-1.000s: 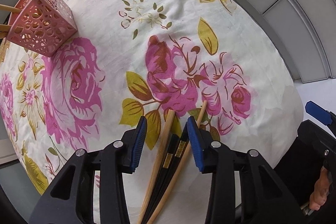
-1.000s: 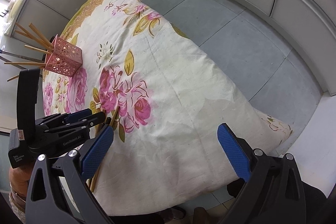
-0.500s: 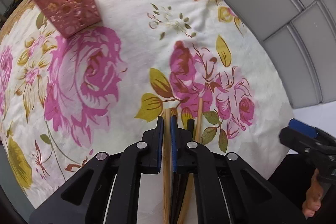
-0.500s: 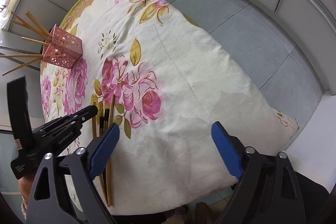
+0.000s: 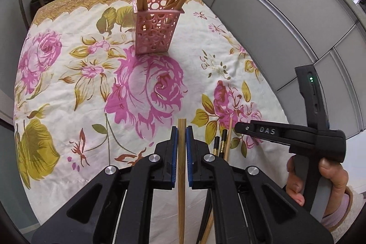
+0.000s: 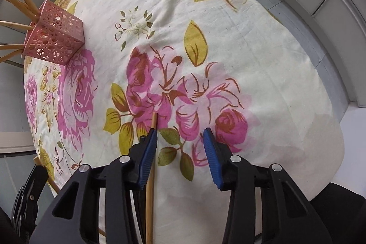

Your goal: Organize utensils

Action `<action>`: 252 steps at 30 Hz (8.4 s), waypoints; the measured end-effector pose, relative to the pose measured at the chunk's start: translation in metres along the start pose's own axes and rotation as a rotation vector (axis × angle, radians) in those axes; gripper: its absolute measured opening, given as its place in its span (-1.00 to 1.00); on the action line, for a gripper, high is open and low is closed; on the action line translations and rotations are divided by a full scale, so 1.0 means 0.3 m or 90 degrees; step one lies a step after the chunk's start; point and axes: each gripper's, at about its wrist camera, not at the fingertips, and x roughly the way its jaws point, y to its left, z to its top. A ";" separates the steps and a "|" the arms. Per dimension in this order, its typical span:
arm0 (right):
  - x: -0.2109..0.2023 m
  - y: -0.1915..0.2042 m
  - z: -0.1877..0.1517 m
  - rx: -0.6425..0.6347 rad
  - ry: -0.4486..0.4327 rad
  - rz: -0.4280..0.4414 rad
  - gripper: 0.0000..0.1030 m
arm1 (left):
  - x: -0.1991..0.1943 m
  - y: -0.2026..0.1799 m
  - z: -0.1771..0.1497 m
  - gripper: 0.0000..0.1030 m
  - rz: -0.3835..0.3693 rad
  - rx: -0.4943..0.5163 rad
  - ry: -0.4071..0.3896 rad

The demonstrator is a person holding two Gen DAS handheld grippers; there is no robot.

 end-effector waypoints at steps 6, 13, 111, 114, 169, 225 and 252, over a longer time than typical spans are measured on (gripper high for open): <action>0.016 0.046 0.015 0.003 -0.011 -0.021 -0.18 | -0.047 -0.005 -0.002 -0.88 -0.016 0.007 -0.023; 0.024 0.093 -0.014 -0.024 -0.064 -0.047 -0.92 | -0.083 -0.017 -0.006 -0.88 -0.013 0.008 -0.053; -0.879 0.167 0.031 -0.286 -0.378 0.172 -0.89 | -0.636 -0.291 0.431 -0.88 0.126 0.021 -0.440; -0.858 0.192 0.080 -0.288 -0.373 0.178 -0.89 | -0.577 -0.265 0.507 -0.88 0.165 0.014 -0.461; -0.592 0.585 0.301 -0.295 -0.522 0.215 0.01 | -0.582 0.135 0.084 0.27 0.266 -0.173 -0.467; -0.204 -0.261 -0.077 -0.099 -0.079 0.126 0.81 | 0.352 -0.178 -0.033 -0.52 0.064 0.091 0.192; 0.049 0.134 -0.110 -0.167 -0.087 -0.085 0.41 | 0.004 0.075 -0.045 -0.88 0.113 0.013 0.034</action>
